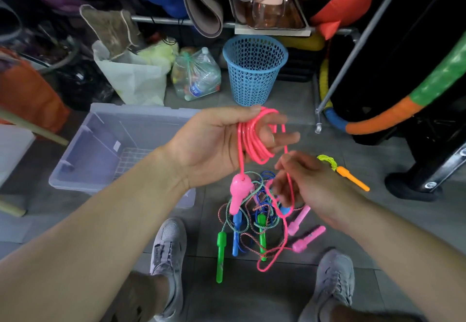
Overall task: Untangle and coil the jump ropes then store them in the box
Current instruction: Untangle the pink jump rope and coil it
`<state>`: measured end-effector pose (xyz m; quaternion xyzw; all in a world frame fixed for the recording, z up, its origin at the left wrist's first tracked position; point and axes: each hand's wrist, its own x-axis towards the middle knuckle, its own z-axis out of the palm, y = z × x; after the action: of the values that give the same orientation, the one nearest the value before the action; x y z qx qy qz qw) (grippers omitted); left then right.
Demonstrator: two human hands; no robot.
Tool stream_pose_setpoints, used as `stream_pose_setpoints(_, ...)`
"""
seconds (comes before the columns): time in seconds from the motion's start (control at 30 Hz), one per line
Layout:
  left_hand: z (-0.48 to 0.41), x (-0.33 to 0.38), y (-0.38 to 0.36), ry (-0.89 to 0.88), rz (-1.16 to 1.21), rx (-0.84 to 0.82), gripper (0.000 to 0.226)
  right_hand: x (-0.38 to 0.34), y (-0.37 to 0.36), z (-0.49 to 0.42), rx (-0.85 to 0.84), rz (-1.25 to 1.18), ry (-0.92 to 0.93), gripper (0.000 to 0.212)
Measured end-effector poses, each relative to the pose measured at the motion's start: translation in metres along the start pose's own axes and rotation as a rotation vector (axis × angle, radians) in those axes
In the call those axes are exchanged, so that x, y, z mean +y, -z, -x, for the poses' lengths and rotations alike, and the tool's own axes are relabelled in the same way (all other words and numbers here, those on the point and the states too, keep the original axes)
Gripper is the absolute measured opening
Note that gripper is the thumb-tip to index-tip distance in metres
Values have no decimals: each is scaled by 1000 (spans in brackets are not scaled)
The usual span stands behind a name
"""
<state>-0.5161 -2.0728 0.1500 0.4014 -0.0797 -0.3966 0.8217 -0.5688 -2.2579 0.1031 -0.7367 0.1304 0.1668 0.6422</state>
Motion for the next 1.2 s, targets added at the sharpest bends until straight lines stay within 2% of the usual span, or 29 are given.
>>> stream_pose_setpoints(0.1,0,-3,-5,33,-38,38,42,0,6,-7,95,8,136,28)
stream_pose_setpoints(0.2,-3,-5,-7,-19,-60,89,34,-1,15,-12,131,83,140,30)
stream_pose_setpoints(0.33,-9,-1,-3,-112,66,168,24,1,11,-5,-23,386,97,28)
stream_pose_setpoints(0.4,-10,0,2,-167,123,201,26,4,7,1,-59,606,217,19)
stream_pose_setpoints(0.5,-12,-1,9,-251,81,279,35,5,8,8,-198,732,348,10)
stream_pose_setpoints(0.57,-12,-5,10,-286,-68,321,35,-2,12,14,-296,846,376,9)
stream_pose_setpoints(0.63,-11,-12,8,-286,-299,359,20,-12,16,18,-327,876,403,8)
stream_pose_setpoints(0.7,-9,-24,10,-239,-664,357,19,-20,22,19,-323,731,418,9)
stream_pose_setpoints(0.77,-6,-36,13,-141,-1012,259,46,-26,31,16,-309,470,468,10)
stream_pose_setpoints(0.8,-4,-39,13,-81,-1089,218,50,-30,35,14,-284,299,506,10)
stream_pose_setpoints(0.87,-1,-39,10,23,-1014,167,41,-37,47,10,-209,-108,518,15)
stream_pose_setpoints(0.9,-1,-38,9,43,-931,154,43,-41,51,8,-161,-292,496,15)
stream_pose_setpoints(0.97,-1,-34,11,20,-775,125,52,-45,57,3,-34,-464,431,10)
stream_pose_setpoints(1.03,-2,-32,11,-14,-612,47,43,-38,60,-5,122,-346,371,18)
stream_pose_setpoints(1.13,-4,-26,6,-27,-382,-78,28,-19,60,-20,307,60,338,24)
stream_pose_setpoints(1.2,-6,-21,6,-30,-231,-110,26,-9,59,-27,342,380,324,37)
